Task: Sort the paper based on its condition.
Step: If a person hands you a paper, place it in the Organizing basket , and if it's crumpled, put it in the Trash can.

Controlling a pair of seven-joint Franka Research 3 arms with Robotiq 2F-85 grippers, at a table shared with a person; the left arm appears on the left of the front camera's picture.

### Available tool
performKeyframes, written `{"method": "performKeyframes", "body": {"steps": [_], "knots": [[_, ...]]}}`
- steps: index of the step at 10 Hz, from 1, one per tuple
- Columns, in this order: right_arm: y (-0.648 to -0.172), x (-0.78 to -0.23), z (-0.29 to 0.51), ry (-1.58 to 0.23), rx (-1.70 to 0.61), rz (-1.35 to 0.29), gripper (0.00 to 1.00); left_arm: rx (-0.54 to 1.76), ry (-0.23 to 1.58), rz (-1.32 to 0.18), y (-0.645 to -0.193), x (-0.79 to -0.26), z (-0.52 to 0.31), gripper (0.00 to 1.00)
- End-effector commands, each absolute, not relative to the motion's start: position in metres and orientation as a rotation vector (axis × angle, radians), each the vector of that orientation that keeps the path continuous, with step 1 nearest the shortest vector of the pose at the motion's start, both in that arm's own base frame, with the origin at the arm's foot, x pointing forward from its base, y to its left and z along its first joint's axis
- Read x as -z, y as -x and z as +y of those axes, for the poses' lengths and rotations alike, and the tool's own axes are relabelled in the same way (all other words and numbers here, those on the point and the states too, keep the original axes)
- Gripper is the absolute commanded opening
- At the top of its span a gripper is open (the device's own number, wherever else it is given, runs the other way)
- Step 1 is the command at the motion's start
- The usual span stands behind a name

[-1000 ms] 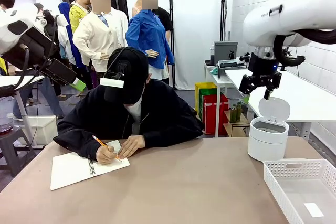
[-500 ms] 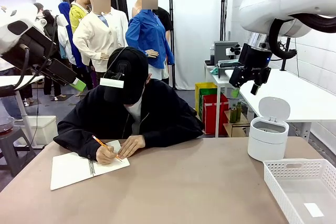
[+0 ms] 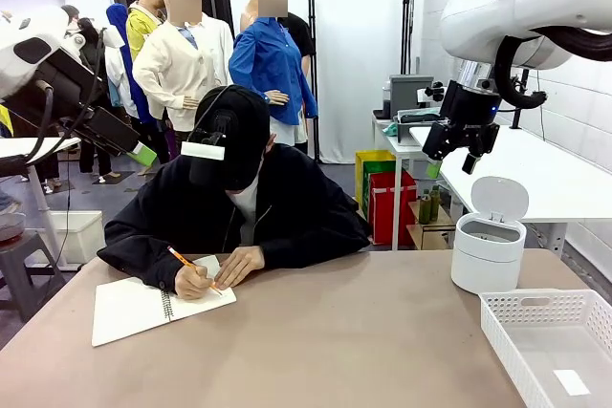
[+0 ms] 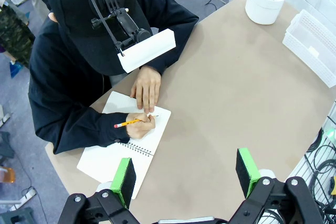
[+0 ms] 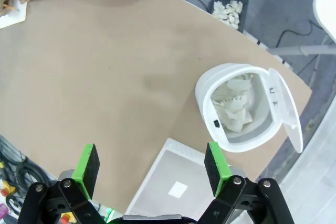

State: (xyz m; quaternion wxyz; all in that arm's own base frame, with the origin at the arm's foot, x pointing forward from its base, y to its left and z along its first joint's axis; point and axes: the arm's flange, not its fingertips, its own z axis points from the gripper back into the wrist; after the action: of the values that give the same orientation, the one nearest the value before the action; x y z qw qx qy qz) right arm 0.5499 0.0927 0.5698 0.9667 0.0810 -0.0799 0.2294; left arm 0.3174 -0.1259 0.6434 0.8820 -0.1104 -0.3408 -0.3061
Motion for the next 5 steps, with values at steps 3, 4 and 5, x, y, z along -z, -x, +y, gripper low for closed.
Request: {"method": "performKeyframes", "body": {"steps": [3,4,5], "knots": [[-0.5509,-0.5685,0.0944,-0.152,-0.449,-0.161,1.00,0.636,0.232,-0.711,-0.3174,-0.6437,-0.1253,1.00],[-0.5509,-0.5685,0.0944,-0.152,-0.449,-0.161,1.00,0.636,0.232,-0.711,-0.3174,-0.6437,-0.1253,1.00],[-0.5509,-0.5685,0.0944,-0.152,-0.449,-0.161,1.00,0.636,0.232,-0.711,-0.3174,-0.6437,-0.1253,1.00]]}}
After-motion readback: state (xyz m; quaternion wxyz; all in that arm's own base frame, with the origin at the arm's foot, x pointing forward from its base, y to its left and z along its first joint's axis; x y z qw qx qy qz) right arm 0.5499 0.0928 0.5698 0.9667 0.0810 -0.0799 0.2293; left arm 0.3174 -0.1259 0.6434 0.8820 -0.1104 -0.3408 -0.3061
